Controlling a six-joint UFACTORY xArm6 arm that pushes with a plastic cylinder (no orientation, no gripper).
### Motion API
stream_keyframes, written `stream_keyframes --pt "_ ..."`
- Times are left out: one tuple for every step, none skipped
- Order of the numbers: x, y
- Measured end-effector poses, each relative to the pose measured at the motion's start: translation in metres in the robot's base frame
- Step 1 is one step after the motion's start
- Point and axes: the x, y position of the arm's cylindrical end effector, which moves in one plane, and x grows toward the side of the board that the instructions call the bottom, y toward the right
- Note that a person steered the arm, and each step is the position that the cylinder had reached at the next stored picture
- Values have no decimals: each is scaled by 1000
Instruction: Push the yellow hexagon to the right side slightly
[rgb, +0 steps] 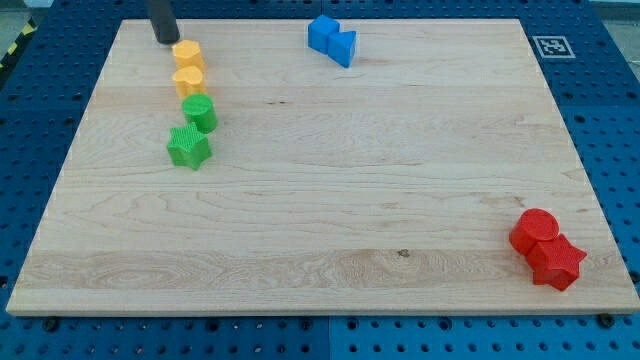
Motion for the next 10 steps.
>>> stream_keyframes --pt "0 0" --pt "1 0" --pt "28 0" --pt "54 1" --pt "54 11" --pt "54 35" --pt "54 36" --pt "54 6" --pt "29 -24" --pt "4 -1"
